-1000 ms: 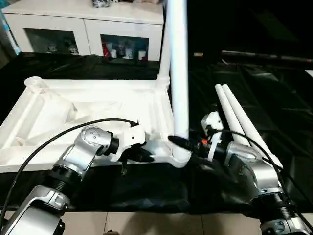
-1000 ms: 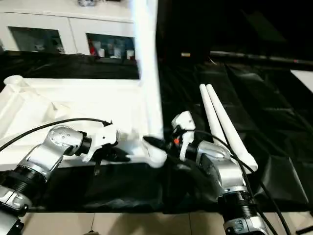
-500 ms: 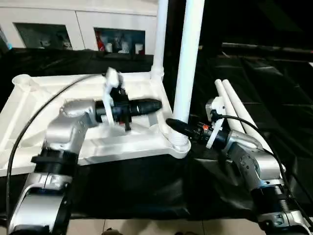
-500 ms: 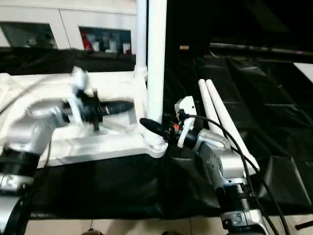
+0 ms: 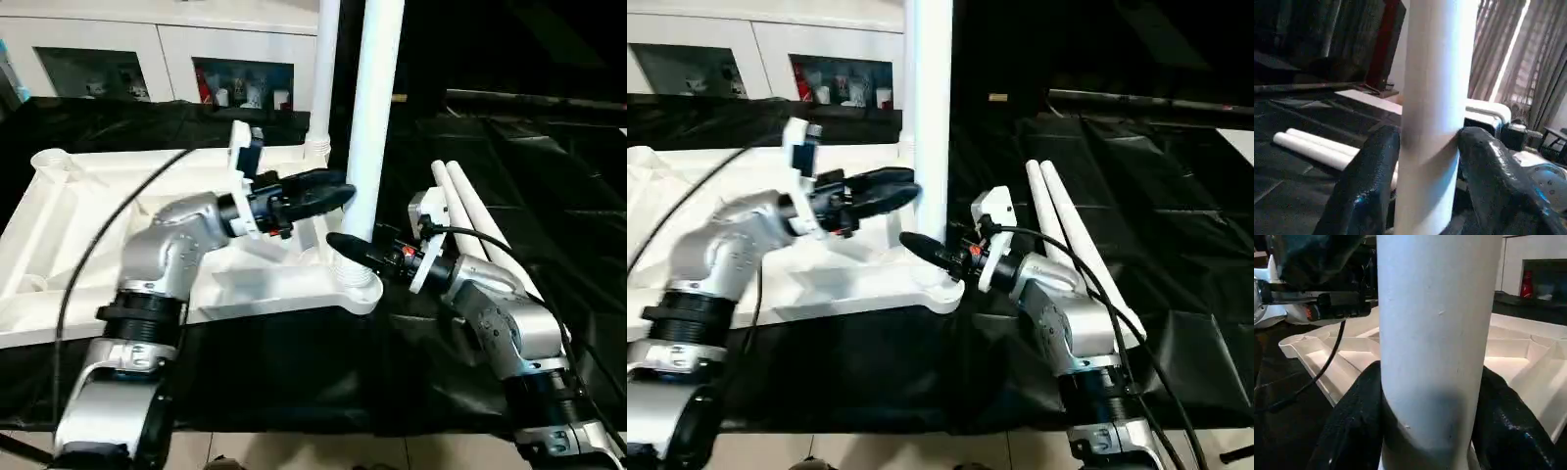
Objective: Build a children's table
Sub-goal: Insert table leg to table base
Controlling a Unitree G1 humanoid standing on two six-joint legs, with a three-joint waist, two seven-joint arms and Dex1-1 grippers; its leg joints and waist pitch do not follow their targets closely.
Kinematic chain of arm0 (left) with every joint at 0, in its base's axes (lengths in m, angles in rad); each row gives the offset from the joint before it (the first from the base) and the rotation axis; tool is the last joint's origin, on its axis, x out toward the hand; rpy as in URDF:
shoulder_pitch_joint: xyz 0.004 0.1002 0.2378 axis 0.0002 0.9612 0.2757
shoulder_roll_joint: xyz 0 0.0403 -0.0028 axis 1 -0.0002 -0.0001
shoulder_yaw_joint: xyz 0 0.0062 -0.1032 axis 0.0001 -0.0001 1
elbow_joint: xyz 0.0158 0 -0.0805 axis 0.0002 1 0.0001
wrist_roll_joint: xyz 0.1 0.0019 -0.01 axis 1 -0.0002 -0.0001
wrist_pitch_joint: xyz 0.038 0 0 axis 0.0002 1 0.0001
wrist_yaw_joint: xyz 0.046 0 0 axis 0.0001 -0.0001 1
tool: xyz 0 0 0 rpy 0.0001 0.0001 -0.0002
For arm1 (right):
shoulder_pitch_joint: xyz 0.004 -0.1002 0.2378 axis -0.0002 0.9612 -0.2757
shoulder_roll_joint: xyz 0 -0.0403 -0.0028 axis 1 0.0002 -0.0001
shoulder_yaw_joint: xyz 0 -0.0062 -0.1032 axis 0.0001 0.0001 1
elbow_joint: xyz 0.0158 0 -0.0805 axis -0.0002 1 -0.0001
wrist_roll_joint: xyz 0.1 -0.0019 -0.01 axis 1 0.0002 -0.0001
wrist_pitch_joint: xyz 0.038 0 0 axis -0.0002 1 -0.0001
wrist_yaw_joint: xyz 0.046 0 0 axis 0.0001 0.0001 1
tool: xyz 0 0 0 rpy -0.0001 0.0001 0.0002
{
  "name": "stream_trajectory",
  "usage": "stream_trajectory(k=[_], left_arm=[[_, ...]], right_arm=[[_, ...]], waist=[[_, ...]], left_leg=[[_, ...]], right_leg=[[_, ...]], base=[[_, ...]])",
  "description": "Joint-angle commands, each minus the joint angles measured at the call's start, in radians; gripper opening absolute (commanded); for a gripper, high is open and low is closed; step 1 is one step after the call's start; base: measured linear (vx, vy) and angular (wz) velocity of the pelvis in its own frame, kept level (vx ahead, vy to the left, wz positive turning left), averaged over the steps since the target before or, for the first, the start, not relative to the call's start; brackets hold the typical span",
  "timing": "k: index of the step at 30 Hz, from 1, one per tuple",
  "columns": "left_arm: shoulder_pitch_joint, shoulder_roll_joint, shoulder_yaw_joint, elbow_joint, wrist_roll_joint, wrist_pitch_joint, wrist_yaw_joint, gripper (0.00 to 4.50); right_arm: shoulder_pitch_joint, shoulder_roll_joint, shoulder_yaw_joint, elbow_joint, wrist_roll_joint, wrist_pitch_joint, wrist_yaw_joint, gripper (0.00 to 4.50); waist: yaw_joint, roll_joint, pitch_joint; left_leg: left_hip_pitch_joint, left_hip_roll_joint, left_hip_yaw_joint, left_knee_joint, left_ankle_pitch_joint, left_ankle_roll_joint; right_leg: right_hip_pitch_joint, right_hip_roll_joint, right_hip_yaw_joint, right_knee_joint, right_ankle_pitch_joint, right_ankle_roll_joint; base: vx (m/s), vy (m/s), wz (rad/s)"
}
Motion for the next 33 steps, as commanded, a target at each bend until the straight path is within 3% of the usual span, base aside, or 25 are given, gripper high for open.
stream_trajectory(k=[1, 3, 5, 10, 11, 14, 33], left_arm=[[-0.025, -0.011, 0.004, -0.009, -0.011, -0.010, 0.014, 2.60], [-0.027, -0.024, 0.025, -0.026, -0.059, 0.016, 0.001, 2.63], [-0.026, -0.028, 0.033, -0.043, -0.082, 0.046, 0.001, 2.34], [-0.004, -0.015, 0.000, -0.088, -0.083, 0.079, -0.030, 1.95], [0.003, -0.013, -0.013, -0.084, -0.069, 0.065, -0.033, 1.95], [0.008, -0.013, -0.026, -0.088, -0.060, 0.053, -0.033, 1.90], [-0.015, -0.014, -0.051, -0.070, -0.041, 0.082, -0.014, 1.87]], right_arm=[[-0.010, -0.007, 0.017, -0.030, -0.008, 0.014, 0.002, 1.89], [-0.006, -0.012, 0.027, -0.030, -0.013, 0.023, 0.008, 1.89], [-0.005, -0.014, 0.031, -0.031, -0.014, 0.027, 0.009, 1.89], [-0.006, -0.018, 0.037, -0.029, -0.016, 0.031, 0.013, 1.89], [-0.007, -0.018, 0.040, -0.028, -0.014, 0.032, 0.012, 1.89], [-0.012, -0.019, 0.044, -0.025, -0.012, 0.033, 0.013, 1.89], [-0.030, -0.032, 0.067, -0.020, -0.041, 0.021, 0.017, 1.89]], waist=[[0.001, 0.003, -0.069], [0.001, 0.001, -0.070], [0.001, 0.001, -0.071], [0.000, 0.003, -0.070], [0.001, -0.003, -0.070], [0.001, -0.003, -0.069], [0.002, 0.000, -0.072]], left_leg=[[0.002, -0.033, 0.029, -0.054, -0.209, 0.015], [0.000, -0.034, 0.029, -0.052, -0.197, 0.018], [0.000, -0.034, 0.030, -0.051, -0.193, 0.021], [0.003, -0.032, 0.029, -0.052, -0.197, 0.026], [0.002, -0.032, 0.029, -0.052, -0.195, 0.027], [0.001, -0.033, 0.030, -0.052, -0.201, 0.025], [0.002, -0.034, 0.029, -0.048, -0.184, 0.023]], right_leg=[[0.075, -0.020, 0.017, -0.067, -0.188, -0.187], [0.077, -0.020, 0.017, -0.064, -0.171, -0.195], [0.076, -0.019, 0.017, -0.061, -0.156, -0.199], [0.075, -0.018, 0.017, -0.063, -0.162, -0.197], [0.076, -0.019, 0.016, -0.061, -0.169, -0.195], [0.075, -0.020, 0.017, -0.064, -0.186, -0.189], [0.077, -0.018, 0.017, -0.059, -0.153, -0.194]], base=[[0.000, 0.000, 0.00], [0.000, 0.000, 0.00], [0.000, 0.000, 0.00], [0.000, 0.000, 0.00], [0.000, 0.000, 0.00], [0.000, 0.000, 0.00], [0.000, 0.000, 0.00]])
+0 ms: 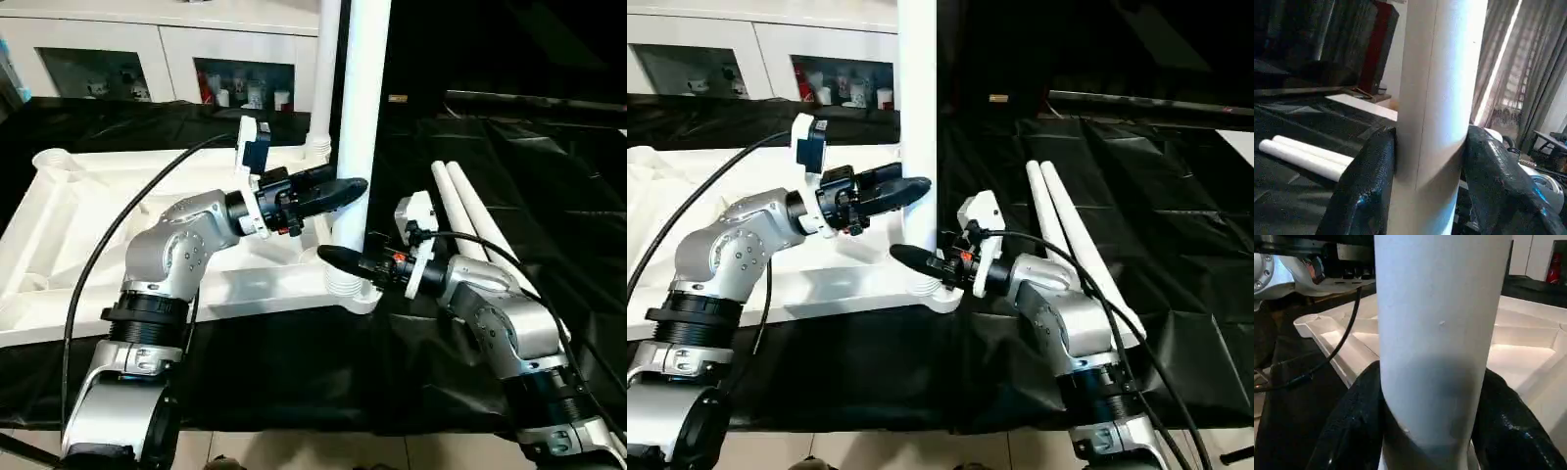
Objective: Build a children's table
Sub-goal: Insert table leg to table base
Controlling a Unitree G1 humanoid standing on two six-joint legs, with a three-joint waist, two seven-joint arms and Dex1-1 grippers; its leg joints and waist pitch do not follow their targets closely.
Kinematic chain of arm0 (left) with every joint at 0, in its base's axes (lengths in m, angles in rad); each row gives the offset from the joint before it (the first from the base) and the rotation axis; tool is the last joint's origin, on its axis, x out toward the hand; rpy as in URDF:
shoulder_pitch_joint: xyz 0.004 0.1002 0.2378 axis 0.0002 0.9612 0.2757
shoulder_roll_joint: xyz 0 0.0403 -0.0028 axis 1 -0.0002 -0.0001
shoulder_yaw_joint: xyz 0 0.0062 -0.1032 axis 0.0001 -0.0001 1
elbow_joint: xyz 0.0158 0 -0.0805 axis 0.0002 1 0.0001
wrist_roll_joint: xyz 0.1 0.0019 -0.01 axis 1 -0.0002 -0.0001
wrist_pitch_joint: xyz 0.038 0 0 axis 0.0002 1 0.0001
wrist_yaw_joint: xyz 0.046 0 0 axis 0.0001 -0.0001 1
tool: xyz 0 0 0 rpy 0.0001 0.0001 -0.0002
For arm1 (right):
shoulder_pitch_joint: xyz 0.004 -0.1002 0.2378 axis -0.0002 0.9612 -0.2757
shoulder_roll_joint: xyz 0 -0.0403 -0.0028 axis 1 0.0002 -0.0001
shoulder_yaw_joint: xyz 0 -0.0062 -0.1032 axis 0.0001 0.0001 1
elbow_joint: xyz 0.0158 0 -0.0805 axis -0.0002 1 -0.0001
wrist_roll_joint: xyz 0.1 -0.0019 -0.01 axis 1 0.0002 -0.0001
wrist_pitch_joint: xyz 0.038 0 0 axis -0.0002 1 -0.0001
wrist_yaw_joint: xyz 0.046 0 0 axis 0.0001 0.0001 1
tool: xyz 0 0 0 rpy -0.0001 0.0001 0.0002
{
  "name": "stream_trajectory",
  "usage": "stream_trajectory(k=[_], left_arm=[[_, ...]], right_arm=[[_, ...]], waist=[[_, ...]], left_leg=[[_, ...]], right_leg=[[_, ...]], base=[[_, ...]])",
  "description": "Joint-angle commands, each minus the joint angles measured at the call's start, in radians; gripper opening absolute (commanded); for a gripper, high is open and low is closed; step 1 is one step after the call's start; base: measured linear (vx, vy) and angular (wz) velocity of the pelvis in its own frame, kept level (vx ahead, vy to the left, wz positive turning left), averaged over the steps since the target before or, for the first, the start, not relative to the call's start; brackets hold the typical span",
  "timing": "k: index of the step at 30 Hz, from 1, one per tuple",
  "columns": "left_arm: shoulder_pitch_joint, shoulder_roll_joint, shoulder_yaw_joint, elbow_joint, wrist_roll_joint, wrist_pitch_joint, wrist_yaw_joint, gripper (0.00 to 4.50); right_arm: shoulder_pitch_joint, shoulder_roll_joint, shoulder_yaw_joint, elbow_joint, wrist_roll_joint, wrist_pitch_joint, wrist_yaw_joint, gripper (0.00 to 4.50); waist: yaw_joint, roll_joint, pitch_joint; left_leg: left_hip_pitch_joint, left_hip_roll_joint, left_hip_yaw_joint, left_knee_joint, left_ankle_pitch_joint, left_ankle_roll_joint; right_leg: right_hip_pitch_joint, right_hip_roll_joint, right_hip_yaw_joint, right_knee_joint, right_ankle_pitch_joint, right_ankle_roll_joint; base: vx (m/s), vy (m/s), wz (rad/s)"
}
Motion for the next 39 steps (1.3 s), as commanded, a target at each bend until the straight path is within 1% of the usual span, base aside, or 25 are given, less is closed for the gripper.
stream_trajectory(k=[1, 2, 3, 4, 5, 7, 8, 9, 10, 12, 15, 20, 27, 32, 34, 36, 37, 39], left_arm=[[-0.020, -0.012, -0.040, -0.003, -0.001, 0.013, -0.016, 1.87], [-0.020, -0.010, -0.042, -0.004, 0.002, 0.011, -0.019, 1.87], [-0.022, -0.008, -0.043, -0.002, 0.005, 0.010, -0.020, 1.87], [-0.022, -0.008, -0.043, -0.002, 0.006, 0.009, -0.021, 1.87], [-0.024, -0.004, -0.046, -0.001, 0.011, 0.004, -0.023, 1.87], [-0.027, 0.001, -0.051, -0.003, 0.018, -0.001, -0.027, 1.87], [-0.027, 0.003, -0.052, -0.005, 0.019, -0.002, -0.029, 1.87], [-0.029, 0.006, -0.055, -0.002, 0.024, -0.005, -0.031, 1.87], [-0.029, 0.006, -0.055, -0.002, 0.024, -0.005, -0.031, 1.87], [-0.030, 0.007, -0.057, -0.001, 0.026, -0.007, -0.032, 1.87], [-0.032, 0.007, -0.057, 0.001, 0.027, -0.008, -0.031, 1.86], [-0.037, 0.015, -0.063, 0.015, 0.036, -0.025, -0.034, 1.86], [-0.043, 0.019, -0.063, 0.024, 0.039, -0.033, -0.038, 1.86], [-0.041, 0.018, -0.063, 0.019, 0.035, -0.031, -0.040, 1.86], [-0.045, 0.017, -0.063, 0.025, 0.037, -0.034, -0.042, 1.86], [-0.048, 0.017, -0.062, 0.031, 0.037, -0.036, -0.043, 1.86], [-0.049, 0.017, -0.062, 0.033, 0.037, -0.037, -0.043, 1.86], [-0.053, 0.017, -0.060, 0.038, 0.035, -0.039, -0.044, 1.86]], right_arm=[[-0.028, -0.003, 0.006, 0.002, -0.017, -0.005, -0.007, 1.89], [-0.032, -0.004, 0.003, 0.003, -0.012, 0.001, -0.004, 2.24], [-0.037, -0.004, -0.001, 0.006, -0.002, 0.016, -0.001, 2.45], [-0.038, -0.005, -0.001, 0.006, -0.001, 0.018, 0.000, 2.45], [-0.043, -0.011, -0.002, 0.002, 0.006, 0.033, 0.007, 2.62], [-0.050, -0.027, 0.005, -0.009, 0.004, 0.052, 0.013, 2.79], [-0.051, -0.032, 0.009, -0.013, 0.001, 0.055, 0.014, 2.91], [-0.057, -0.040, 0.010, -0.018, 0.004, 0.076, 0.017, 3.00], [-0.057, -0.040, 0.010, -0.018, 0.004, 0.076, 0.017, 3.04], [-0.064, -0.049, 0.013, -0.022, 0.009, 0.103, 0.023, 3.05], [-0.071, -0.065, 0.023, -0.026, 0.013, 0.138, 0.039, 3.05], [-0.070, -0.097, 0.045, -0.046, 0.021, 0.198, 0.066, 3.05], [-0.075, -0.113, 0.035, -0.061, 0.032, 0.231, 0.068, 3.05], [-0.082, -0.103, 0.031, -0.049, 0.027, 0.224, 0.055, 3.05], [-0.085, -0.100, 0.028, -0.042, 0.026, 0.224, 0.051, 3.05], [-0.086, -0.100, 0.028, -0.039, 0.026, 0.226, 0.050, 2.78], [-0.086, -0.101, 0.029, -0.038, 0.026, 0.226, 0.050, 2.78], [-0.083, -0.101, 0.029, -0.039, 0.030, 0.232, 0.049, 2.58]], waist=[[0.001, 0.002, -0.072], [0.001, 0.001, -0.072], [0.001, 0.000, -0.072], [0.001, 0.001, -0.072], [0.000, 0.001, -0.071], [0.000, 0.001, -0.071], [0.001, 0.001, -0.071], [0.001, -0.002, -0.072], [0.002, -0.001, -0.071], [0.002, -0.001, -0.073], [0.002, 0.000, -0.073], [0.003, -0.002, -0.073], [0.004, -0.003, -0.072], [0.004, -0.001, -0.073], [0.004, -0.003, -0.072], [0.003, -0.002, -0.073], [0.004, -0.002, -0.073], [0.004, -0.001, -0.074]], left_leg=[[0.002, -0.034, 0.029, -0.052, -0.184, 0.023], [0.002, -0.034, 0.029, -0.051, -0.187, 0.024], [0.002, -0.034, 0.029, -0.051, -0.187, 0.024], [0.002, -0.034, 0.029, -0.052, -0.188, 0.024], [0.003, -0.034, 0.029, -0.052, -0.190, 0.025], [0.003, -0.034, 0.029, -0.052, -0.194, 0.023], [0.005, -0.033, 0.030, -0.051, -0.196, 0.024], [0.003, -0.033, 0.029, -0.052, -0.186, 0.024], [0.002, -0.034, 0.029, -0.051, -0.183, 0.024], [0.002, -0.034, 0.030, -0.050, -0.175, 0.025], [0.002, -0.034, 0.029, -0.049, -0.177, 0.025], [0.002, -0.035, 0.030, -0.048, -0.176, 0.025], [0.002, -0.034, 0.029, -0.048, -0.179, 0.021], [0.002, -0.034, 0.029, -0.047, -0.182, 0.018], [0.001, -0.035, 0.029, -0.047, -0.185, 0.017], [0.002, -0.034, 0.029, -0.047, -0.182, 0.017], [0.002, -0.035, 0.029, -0.047, -0.182, 0.016], [0.002, -0.035, 0.029, -0.047, -0.181, 0.017]], right_leg=[[0.077, -0.018, 0.017, -0.061, -0.152, -0.194], [0.077, -0.018, 0.016, -0.062, -0.154, -0.196], [0.077, -0.018, 0.016, -0.062, -0.155, -0.196], [0.078, -0.018, 0.016, -0.061, -0.157, -0.196], [0.077, -0.017, 0.016, -0.062, -0.161, -0.195], [0.077, -0.018, 0.017, -0.062, -0.166, -0.194], [0.075, -0.017, 0.017, -0.063, -0.169, -0.193], [0.078, -0.018, 0.017, -0.061, -0.159, -0.194], [0.078, -0.018, 0.017, -0.061, -0.157, -0.193], [0.079, -0.018, 0.017, -0.059, -0.144, -0.196], [0.079, -0.019, 0.017, -0.060, -0.150, -0.197], [0.079, -0.019, 0.017, -0.060, -0.150, -0.196], [0.078, -0.018, 0.017, -0.060, -0.163, -0.190], [0.078, -0.020, 0.016, -0.060, -0.167, -0.192], [0.078, -0.019, 0.016, -0.061, -0.175, -0.190], [0.077, -0.019, 0.016, -0.060, -0.174, -0.190], [0.078, -0.019, 0.016, -0.060, -0.172, -0.190], [0.078, -0.019, 0.016, -0.060, -0.167, -0.190]], base=[[0.000, 0.000, 0.00], [0.000, 0.000, 0.00], [0.000, 0.000, 0.00], [0.000, 0.000, 0.00], [0.000, 0.000, 0.00], [0.000, 0.000, 0.00], [0.000, 0.000, 0.00], [0.000, 0.000, 0.00], [0.000, 0.000, 0.00], [0.000, 0.000, 0.00], [0.000, 0.000, 0.00], [0.000, 0.000, 0.00], [0.000, 0.000, 0.00], [0.000, 0.000, 0.00], [0.000, 0.000, 0.00], [0.000, 0.000, 0.00], [0.000, 0.000, 0.00], [0.000, 0.000, 0.00]])
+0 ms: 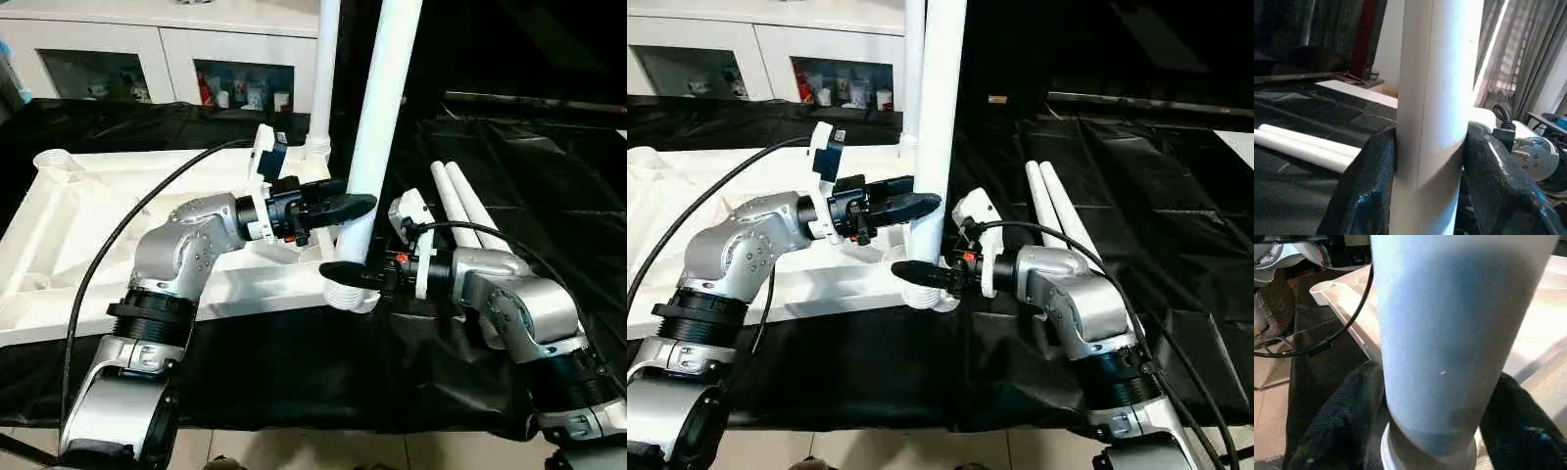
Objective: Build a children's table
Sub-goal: Insert table leg to table base
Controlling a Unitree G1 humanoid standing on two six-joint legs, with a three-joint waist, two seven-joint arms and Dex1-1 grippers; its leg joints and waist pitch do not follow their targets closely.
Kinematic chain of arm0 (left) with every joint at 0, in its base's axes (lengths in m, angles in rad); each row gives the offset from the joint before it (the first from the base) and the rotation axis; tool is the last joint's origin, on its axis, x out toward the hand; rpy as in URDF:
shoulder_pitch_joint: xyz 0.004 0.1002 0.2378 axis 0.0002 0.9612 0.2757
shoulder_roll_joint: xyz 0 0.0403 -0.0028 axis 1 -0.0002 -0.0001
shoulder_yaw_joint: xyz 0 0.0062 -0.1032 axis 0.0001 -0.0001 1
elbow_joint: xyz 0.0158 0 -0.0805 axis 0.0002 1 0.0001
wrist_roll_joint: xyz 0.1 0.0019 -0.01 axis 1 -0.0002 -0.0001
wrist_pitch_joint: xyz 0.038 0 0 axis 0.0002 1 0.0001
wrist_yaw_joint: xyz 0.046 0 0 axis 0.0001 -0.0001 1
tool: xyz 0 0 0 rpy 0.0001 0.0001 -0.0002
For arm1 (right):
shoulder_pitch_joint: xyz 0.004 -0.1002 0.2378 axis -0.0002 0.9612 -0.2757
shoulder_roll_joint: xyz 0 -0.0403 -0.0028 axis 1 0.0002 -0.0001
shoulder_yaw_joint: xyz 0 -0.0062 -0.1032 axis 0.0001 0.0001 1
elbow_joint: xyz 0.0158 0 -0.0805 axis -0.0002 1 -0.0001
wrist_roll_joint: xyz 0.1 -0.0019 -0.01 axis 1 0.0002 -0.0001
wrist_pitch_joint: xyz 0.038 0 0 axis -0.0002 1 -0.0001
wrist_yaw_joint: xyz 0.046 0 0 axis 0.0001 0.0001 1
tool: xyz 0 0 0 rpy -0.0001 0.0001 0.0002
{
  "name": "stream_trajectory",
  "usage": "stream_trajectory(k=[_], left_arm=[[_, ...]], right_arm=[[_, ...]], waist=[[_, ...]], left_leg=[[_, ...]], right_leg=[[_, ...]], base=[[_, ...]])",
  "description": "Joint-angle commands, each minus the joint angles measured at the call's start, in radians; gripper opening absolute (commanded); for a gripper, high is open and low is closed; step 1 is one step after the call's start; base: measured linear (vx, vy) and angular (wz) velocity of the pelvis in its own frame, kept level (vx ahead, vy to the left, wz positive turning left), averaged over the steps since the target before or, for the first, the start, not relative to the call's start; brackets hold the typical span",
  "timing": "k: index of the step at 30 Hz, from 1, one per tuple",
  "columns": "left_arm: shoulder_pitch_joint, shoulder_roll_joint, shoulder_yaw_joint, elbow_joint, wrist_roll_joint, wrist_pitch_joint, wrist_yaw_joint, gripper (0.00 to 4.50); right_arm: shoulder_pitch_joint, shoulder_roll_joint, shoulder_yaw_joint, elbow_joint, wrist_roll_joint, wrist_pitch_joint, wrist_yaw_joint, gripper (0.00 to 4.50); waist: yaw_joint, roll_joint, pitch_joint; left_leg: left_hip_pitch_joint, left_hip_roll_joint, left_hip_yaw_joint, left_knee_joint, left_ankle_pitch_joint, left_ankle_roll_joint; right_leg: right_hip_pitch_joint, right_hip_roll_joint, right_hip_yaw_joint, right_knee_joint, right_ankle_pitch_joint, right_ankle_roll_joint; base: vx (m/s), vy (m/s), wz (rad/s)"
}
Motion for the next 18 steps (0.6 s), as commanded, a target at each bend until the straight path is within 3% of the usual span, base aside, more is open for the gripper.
stream_trajectory(k=[1, 8, 18], left_arm=[[-0.029, 0.000, -0.007, -0.003, 0.005, -0.018, -0.013, 1.86], [-0.035, -0.005, -0.006, 0.008, 0.005, -0.026, -0.015, 1.86], [-0.036, -0.007, 0.000, 0.012, 0.003, -0.035, -0.013, 1.86]], right_arm=[[-0.019, -0.003, -0.018, 0.003, 0.007, 0.011, -0.007, 2.46], [-0.015, 0.008, -0.031, 0.018, 0.016, 0.007, -0.016, 1.93], [-0.018, 0.019, -0.043, 0.027, 0.017, -0.009, -0.025, 1.88]], waist=[[0.003, 0.000, -0.073], [0.003, 0.002, -0.074], [0.003, 0.002, -0.074]], left_leg=[[0.002, -0.035, 0.029, -0.053, -0.180, 0.017], [0.002, -0.035, 0.029, -0.052, -0.184, 0.016], [0.003, -0.035, 0.029, -0.052, -0.186, 0.016]], right_leg=[[0.077, -0.018, 0.016, -0.063, -0.165, -0.191], [0.078, -0.018, 0.016, -0.062, -0.146, -0.203], [0.078, -0.018, 0.015, -0.061, -0.147, -0.205]], base=[[0.000, 0.000, 0.00], [0.000, 0.000, 0.00], [0.000, 0.000, 0.00]])
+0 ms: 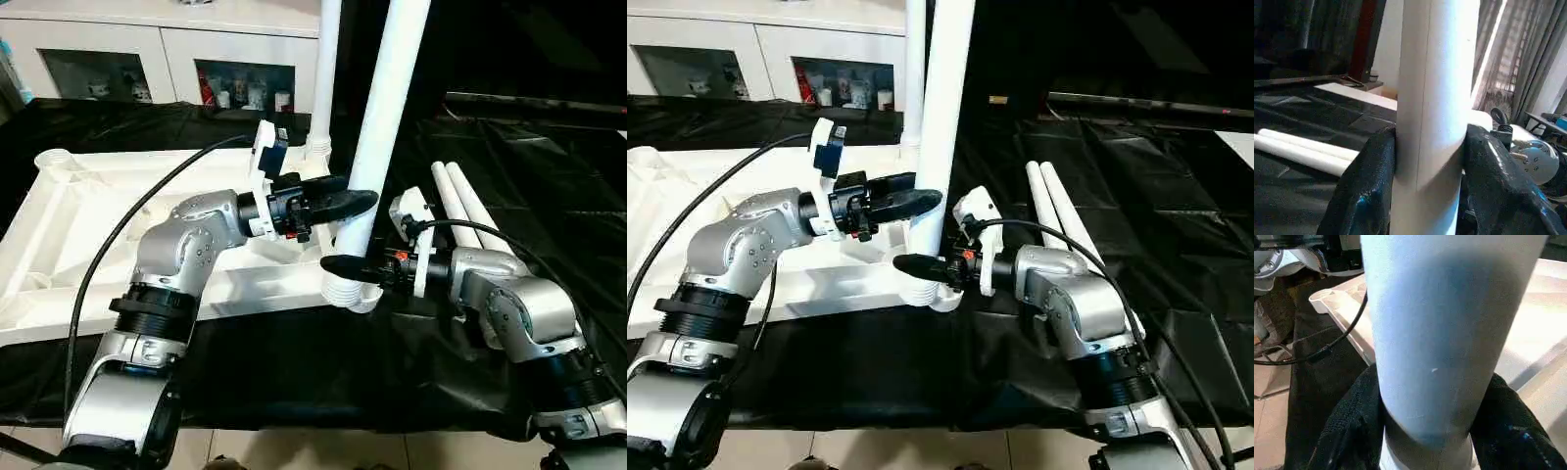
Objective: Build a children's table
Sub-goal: Insert table leg to table base
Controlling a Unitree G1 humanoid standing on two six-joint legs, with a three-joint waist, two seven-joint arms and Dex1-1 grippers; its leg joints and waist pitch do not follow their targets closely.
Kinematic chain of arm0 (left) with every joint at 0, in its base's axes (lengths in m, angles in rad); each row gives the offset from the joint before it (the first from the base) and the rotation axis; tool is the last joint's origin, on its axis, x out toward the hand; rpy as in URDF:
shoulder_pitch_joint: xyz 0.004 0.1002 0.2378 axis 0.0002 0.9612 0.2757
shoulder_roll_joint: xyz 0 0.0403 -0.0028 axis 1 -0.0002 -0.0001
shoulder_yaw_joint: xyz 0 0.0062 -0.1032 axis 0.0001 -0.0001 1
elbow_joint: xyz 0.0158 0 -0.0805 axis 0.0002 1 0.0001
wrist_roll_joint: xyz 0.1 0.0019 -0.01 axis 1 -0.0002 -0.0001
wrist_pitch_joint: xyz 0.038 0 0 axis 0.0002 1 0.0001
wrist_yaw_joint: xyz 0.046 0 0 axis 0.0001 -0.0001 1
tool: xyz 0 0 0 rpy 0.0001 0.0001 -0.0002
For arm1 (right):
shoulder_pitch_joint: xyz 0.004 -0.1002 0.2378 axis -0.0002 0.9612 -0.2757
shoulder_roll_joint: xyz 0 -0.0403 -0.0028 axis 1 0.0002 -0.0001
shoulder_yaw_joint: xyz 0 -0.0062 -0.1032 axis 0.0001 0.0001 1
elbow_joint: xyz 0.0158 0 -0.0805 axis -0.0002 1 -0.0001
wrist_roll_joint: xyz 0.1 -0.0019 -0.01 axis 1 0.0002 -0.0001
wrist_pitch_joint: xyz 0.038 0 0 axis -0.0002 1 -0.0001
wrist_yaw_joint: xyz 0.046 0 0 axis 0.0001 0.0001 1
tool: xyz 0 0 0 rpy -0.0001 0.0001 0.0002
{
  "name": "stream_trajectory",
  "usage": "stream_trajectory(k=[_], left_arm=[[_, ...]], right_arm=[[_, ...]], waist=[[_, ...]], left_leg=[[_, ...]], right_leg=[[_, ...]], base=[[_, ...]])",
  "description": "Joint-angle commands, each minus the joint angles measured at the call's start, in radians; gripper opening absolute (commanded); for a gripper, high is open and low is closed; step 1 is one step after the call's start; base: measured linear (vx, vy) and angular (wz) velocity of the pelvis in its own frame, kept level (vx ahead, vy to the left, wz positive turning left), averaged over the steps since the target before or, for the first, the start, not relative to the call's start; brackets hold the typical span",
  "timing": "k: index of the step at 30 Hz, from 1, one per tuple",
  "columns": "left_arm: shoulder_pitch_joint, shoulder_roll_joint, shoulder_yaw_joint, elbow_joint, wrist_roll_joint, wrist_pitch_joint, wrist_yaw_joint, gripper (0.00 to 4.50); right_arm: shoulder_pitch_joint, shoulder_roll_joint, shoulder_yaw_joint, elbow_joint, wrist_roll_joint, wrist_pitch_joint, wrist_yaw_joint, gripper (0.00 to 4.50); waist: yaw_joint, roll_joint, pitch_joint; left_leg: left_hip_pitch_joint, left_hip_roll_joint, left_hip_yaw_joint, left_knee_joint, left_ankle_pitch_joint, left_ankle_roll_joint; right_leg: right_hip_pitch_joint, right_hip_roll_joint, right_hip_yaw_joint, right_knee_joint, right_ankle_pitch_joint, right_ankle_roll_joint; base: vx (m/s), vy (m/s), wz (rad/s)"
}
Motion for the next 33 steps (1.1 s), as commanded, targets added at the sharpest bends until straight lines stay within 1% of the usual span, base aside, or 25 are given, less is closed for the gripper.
stream_trajectory(k=[1, 2, 3, 4, 6, 7, 8, 10, 12, 13, 14, 16, 17, 18, 20, 21, 22, 24, 25, 26, 27, 29, 30, 32, 33], left_arm=[[-0.023, -0.004, 0.001, -0.006, 0.011, -0.027, 0.009, 1.86], [-0.027, -0.009, 0.015, -0.002, -0.003, 0.001, 0.031, 1.86], [-0.027, -0.009, 0.015, -0.002, -0.003, 0.001, 0.031, 2.42], [-0.028, -0.009, 0.019, -0.001, -0.009, 0.008, 0.032, 2.42], [-0.034, -0.017, 0.043, 0.004, -0.029, 0.008, 0.040, 2.74], [-0.035, -0.020, 0.050, 0.004, -0.032, 0.000, 0.043, 2.74], [-0.036, -0.026, 0.058, 0.007, -0.028, -0.024, 0.055, 2.93], [-0.050, -0.060, 0.111, 0.037, -0.037, -0.103, 0.118, 2.99], [-0.067, -0.086, 0.162, 0.063, -0.066, -0.127, 0.171, 3.12], [-0.068, -0.087, 0.165, 0.064, -0.068, -0.127, 0.173, 3.12], [-0.082, -0.096, 0.203, 0.084, -0.094, -0.134, 0.203, 3.15], [-0.087, -0.078, 0.215, 0.104, -0.080, -0.150, 0.220, 3.15], [-0.087, -0.078, 0.215, 0.104, -0.080, -0.150, 0.220, 3.15], [-0.059, -0.036, 0.134, 0.099, 0.021, -0.209, 0.178, 3.15], [-0.015, 0.020, 0.016, 0.087, 0.142, -0.270, 0.106, 3.15], [0.011, 0.049, -0.048, 0.080, 0.207, -0.315, 0.071, 3.15], [0.032, 0.073, -0.099, 0.077, 0.258, -0.345, 0.047, 3.15], [0.064, 0.109, -0.182, 0.103, 0.343, -0.411, 0.016, 3.15], [0.064, 0.109, -0.182, 0.103, 0.343, -0.411, 0.016, 3.15], [0.089, 0.118, -0.211, 0.111, 0.351, -0.409, -0.015, 3.15], [0.097, 0.121, -0.222, 0.111, 0.350, -0.405, -0.027, 3.15], [0.110, 0.136, -0.259, 0.126, 0.377, -0.415, -0.039, 3.15], [0.113, 0.140, -0.271, 0.133, 0.387, -0.415, -0.040, 3.15], [0.115, 0.139, -0.277, 0.147, 0.397, -0.414, -0.045, 2.86], [0.115, 0.137, -0.279, 0.153, 0.401, -0.413, -0.047, 2.86]], right_arm=[[-0.018, -0.005, -0.025, 0.011, 0.006, -0.007, -0.011, 1.88], [-0.017, -0.004, -0.026, 0.010, 0.003, -0.015, -0.013, 1.88], [-0.017, -0.004, -0.026, 0.010, 0.003, -0.015, -0.013, 1.88], [-0.018, -0.003, -0.029, 0.010, 0.003, -0.018, -0.015, 1.88], [-0.019, 0.003, -0.043, 0.010, 0.005, -0.025, -0.026, 1.88], [-0.019, 0.005, -0.047, 0.010, 0.005, -0.028, -0.029, 1.88], [-0.019, 0.009, -0.052, 0.011, 0.007, -0.032, -0.035, 1.88], [-0.021, 0.019, -0.067, 0.018, 0.009, -0.046, -0.052, 1.88], [-0.024, 0.027, -0.080, 0.026, 0.009, -0.062, -0.070, 1.88], [-0.024, 0.028, -0.081, 0.026, 0.009, -0.063, -0.072, 1.88], [-0.028, 0.038, -0.096, 0.036, 0.008, -0.078, -0.097, 1.88], [-0.032, 0.047, -0.114, 0.059, -0.021, -0.112, -0.158, 1.88], [-0.032, 0.047, -0.114, 0.059, -0.021, -0.113, -0.159, 1.88], [-0.031, 0.044, -0.123, 0.079, -0.048, -0.136, -0.197, 1.88], [-0.026, 0.036, -0.126, 0.093, -0.073, -0.154, -0.220, 1.88], [-0.021, 0.031, -0.126, 0.097, -0.083, -0.158, -0.227, 1.88], [-0.015, 0.025, -0.124, 0.096, -0.090, -0.162, -0.230, 1.88], [-0.004, 0.017, -0.127, 0.094, -0.102, -0.167, -0.238, 1.88], [-0.004, 0.017, -0.127, 0.094, -0.102, -0.167, -0.238, 1.88], [0.007, 0.014, -0.132, 0.083, -0.098, -0.164, -0.243, 1.88], [0.012, 0.012, -0.132, 0.076, -0.094, -0.162, -0.244, 1.88], [0.022, 0.006, -0.121, 0.063, -0.097, -0.160, -0.243, 1.88], [0.027, 0.005, -0.118, 0.057, -0.098, -0.157, -0.243, 1.88], [0.031, 0.009, -0.116, 0.053, -0.098, -0.158, -0.245, 1.88], [0.032, 0.011, -0.116, 0.050, -0.100, -0.158, -0.246, 1.88]], waist=[[0.003, 0.003, -0.075], [0.003, 0.002, -0.075], [0.003, 0.002, -0.075], [0.003, 0.003, -0.074], [0.003, 0.002, -0.074], [0.003, 0.001, -0.075], [0.004, 0.001, -0.075], [0.003, -0.002, -0.074], [0.005, -0.003, -0.076], [0.004, -0.004, -0.076], [0.004, -0.004, -0.074], [0.003, -0.006, -0.074], [0.001, -0.005, -0.074], [0.003, -0.005, -0.074], [0.001, 0.000, -0.074], [0.000, 0.004, -0.074], [0.000, 0.004, -0.076], [-0.002, 0.005, -0.076], [0.000, 0.006, -0.078], [0.000, 0.008, -0.077], [0.001, 0.016, -0.077], [-0.001, 0.011, -0.075], [-0.001, 0.018, -0.073], [-0.003, 0.013, -0.072], [-0.003, 0.017, -0.071]], left_leg=[[0.003, -0.035, 0.029, -0.052, -0.185, 0.016], [0.002, -0.035, 0.029, -0.052, -0.183, 0.015], [0.002, -0.035, 0.029, -0.052, -0.183, 0.015], [0.003, -0.035, 0.029, -0.052, -0.183, 0.016], [0.003, -0.035, 0.029, -0.052, -0.185, 0.015], [0.003, -0.035, 0.029, -0.052, -0.184, 0.015], [0.002, -0.035, 0.028, -0.052, -0.181, 0.016], [0.001, -0.036, 0.029, -0.051, -0.180, 0.019], [0.002, -0.037, 0.030, -0.048, -0.188, 0.018], [0.000, -0.038, 0.030, -0.048, -0.185, 0.019], [0.001, -0.037, 0.029, -0.049, -0.184, 0.018], [0.000, -0.037, 0.029, -0.050, -0.184, 0.016], [0.000, -0.038, 0.029, -0.050, -0.182, 0.012], [0.002, -0.037, 0.029, -0.051, -0.180, 0.015], [0.003, -0.035, 0.028, -0.054, -0.176, 0.012], [0.002, -0.034, 0.027, -0.055, -0.165, 0.009], [0.003, -0.031, 0.025, -0.056, -0.157, 0.011], [0.004, -0.032, 0.028, -0.055, -0.154, 0.009], [0.005, -0.032, 0.027, -0.054, -0.151, 0.009], [0.005, -0.033, 0.029, -0.055, -0.164, 0.003], [0.006, -0.032, 0.027, -0.055, -0.172, -0.001], [0.006, -0.032, 0.028, -0.057, -0.204, -0.005], [0.007, -0.032, 0.026, -0.058, -0.221, -0.009], [0.007, -0.033, 0.028, -0.057, -0.240, -0.010], [0.007, -0.034, 0.027, -0.057, -0.244, -0.011]], right_leg=[[0.078, -0.019, 0.015, -0.062, -0.146, -0.205], [0.079, -0.018, 0.016, -0.060, -0.138, -0.205], [0.079, -0.018, 0.016, -0.060, -0.138, -0.205], [0.079, -0.018, 0.016, -0.061, -0.140, -0.206], [0.078, -0.018, 0.015, -0.062, -0.147, -0.205], [0.078, -0.018, 0.015, -0.062, -0.147, -0.205], [0.079, -0.019, 0.015, -0.062, -0.142, -0.208], [0.080, -0.018, 0.015, -0.063, -0.142, -0.208], [0.079, -0.020, 0.015, -0.064, -0.158, -0.204], [0.081, -0.019, 0.015, -0.063, -0.158, -0.201], [0.078, -0.020, 0.014, -0.064, -0.167, -0.198], [0.079, -0.020, 0.014, -0.065, -0.178, -0.192], [0.077, -0.019, 0.013, -0.065, -0.187, -0.184], [0.076, -0.019, 0.014, -0.069, -0.194, -0.174], [0.075, -0.019, 0.015, -0.068, -0.201, -0.153], [0.075, -0.018, 0.016, -0.065, -0.183, -0.153], [0.075, -0.020, 0.016, -0.064, -0.161, -0.153], [0.075, -0.018, 0.018, -0.060, -0.125, -0.161], [0.076, -0.020, 0.018, -0.058, -0.114, -0.167], [0.076, -0.020, 0.019, -0.057, -0.107, -0.180], [0.075, -0.021, 0.019, -0.056, -0.110, -0.186], [0.075, -0.021, 0.019, -0.061, -0.138, -0.187], [0.074, -0.021, 0.018, -0.062, -0.161, -0.184], [0.073, -0.020, 0.018, -0.068, -0.199, -0.176], [0.072, -0.021, 0.019, -0.069, -0.218, -0.172]], base=[[0.000, 0.000, 0.00], [0.000, 0.000, 0.00], [0.000, 0.000, 0.00], [0.000, 0.000, 0.00], [0.000, 0.000, 0.00], [0.000, 0.000, 0.00], [0.000, 0.000, 0.00], [0.000, 0.000, 0.00], [0.000, 0.000, 0.00], [0.000, 0.000, 0.00], [0.000, 0.000, 0.00], [0.000, 0.000, 0.00], [0.000, 0.000, 0.00], [0.000, 0.000, 0.00], [0.000, 0.000, 0.00], [0.000, 0.000, 0.00], [0.000, 0.000, 0.00], [0.000, 0.000, 0.00], [0.000, 0.000, 0.00], [0.000, 0.000, 0.00], [0.000, 0.000, 0.00], [0.000, 0.000, 0.00], [0.000, 0.000, 0.00], [0.000, 0.000, 0.00], [0.000, 0.000, 0.00]])
